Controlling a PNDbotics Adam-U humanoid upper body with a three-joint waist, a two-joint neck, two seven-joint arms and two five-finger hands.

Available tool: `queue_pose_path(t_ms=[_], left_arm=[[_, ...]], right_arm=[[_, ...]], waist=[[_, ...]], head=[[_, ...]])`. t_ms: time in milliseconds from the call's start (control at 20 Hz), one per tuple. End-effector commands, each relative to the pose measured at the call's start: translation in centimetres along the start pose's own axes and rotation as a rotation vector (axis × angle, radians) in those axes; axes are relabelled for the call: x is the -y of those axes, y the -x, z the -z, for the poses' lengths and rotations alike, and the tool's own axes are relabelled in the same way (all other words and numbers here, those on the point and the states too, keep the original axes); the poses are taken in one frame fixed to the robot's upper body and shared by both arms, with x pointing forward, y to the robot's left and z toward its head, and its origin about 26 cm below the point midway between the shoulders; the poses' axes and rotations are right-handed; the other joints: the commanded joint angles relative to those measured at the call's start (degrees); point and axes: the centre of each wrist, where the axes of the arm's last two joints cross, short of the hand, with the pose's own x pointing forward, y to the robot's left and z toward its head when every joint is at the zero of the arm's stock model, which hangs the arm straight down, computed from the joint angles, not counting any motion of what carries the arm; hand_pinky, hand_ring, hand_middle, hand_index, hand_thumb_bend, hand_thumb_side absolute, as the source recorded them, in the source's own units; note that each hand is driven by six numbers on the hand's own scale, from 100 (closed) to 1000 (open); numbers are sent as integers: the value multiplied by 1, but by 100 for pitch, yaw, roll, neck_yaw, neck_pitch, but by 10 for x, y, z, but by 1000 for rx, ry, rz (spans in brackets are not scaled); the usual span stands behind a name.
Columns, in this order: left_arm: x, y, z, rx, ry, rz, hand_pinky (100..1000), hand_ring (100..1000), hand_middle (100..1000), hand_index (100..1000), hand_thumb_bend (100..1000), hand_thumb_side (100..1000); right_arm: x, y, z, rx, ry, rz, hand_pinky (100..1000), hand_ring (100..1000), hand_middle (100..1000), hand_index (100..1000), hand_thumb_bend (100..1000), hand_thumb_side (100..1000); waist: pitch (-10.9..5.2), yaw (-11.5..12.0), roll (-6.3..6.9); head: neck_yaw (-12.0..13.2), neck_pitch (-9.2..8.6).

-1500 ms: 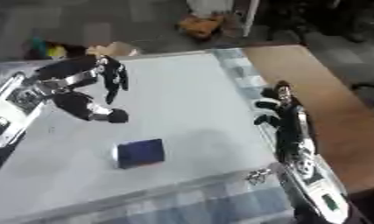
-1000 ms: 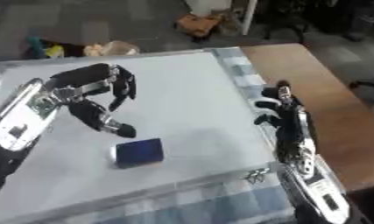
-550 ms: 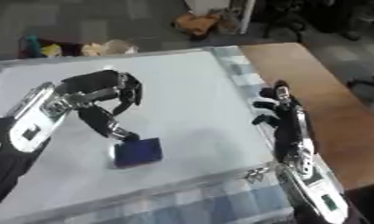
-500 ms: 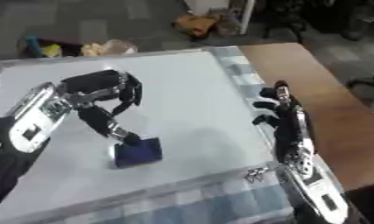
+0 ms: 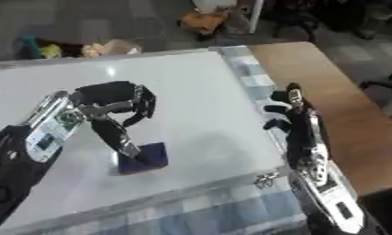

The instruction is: Wipe the whiteboard clean with a brush.

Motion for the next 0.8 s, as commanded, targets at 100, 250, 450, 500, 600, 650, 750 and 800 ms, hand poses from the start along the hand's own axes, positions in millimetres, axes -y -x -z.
queue_pose_path(t_ms=[100, 250, 450, 500, 600, 650, 750, 800], left_arm=[[-8, -3, 4, -8, -13, 66, 508, 514, 525, 190, 878, 773], [-4, -3, 6, -32, -8, 95, 509, 514, 527, 193, 885, 761], [2, -2, 8, -51, 13, 114, 510, 514, 527, 195, 880, 729], [4, -2, 9, -55, 21, 115, 511, 514, 528, 197, 873, 716], [8, -1, 9, -62, 36, 111, 515, 516, 531, 200, 881, 705], [10, -1, 9, -66, 48, 107, 519, 519, 534, 202, 882, 704], [13, 0, 10, -72, 69, 96, 522, 520, 533, 204, 888, 693], [14, 1, 10, -74, 77, 91, 523, 520, 533, 204, 889, 691]], right_arm=[[-1, -6, 4, 23, -15, 1, 341, 593, 635, 642, 100, 756], [-1, -6, 4, 21, -17, 1, 340, 592, 633, 642, 100, 758], [-1, -6, 4, 19, -18, 2, 340, 592, 632, 642, 100, 758], [-1, -6, 4, 19, -19, 3, 340, 592, 632, 642, 100, 758], [-2, -6, 4, 19, -20, 4, 340, 592, 632, 642, 100, 759], [-2, -5, 4, 18, -21, 4, 340, 592, 632, 642, 100, 760], [-2, -5, 4, 18, -23, 4, 340, 592, 632, 642, 100, 760], [-2, -5, 4, 17, -24, 4, 340, 592, 632, 642, 100, 760]], waist=[[-62, -20, -2], [-53, -17, -8], [-40, -14, -15], [-35, -13, -18], [-28, -9, -26], [-25, -6, -31], [-20, -3, -38], [-18, -2, -41]], head=[[10, 22], [5, 26], [-2, 27], [-5, 28], [-10, 30], [-12, 30], [-14, 30], [-16, 32]])
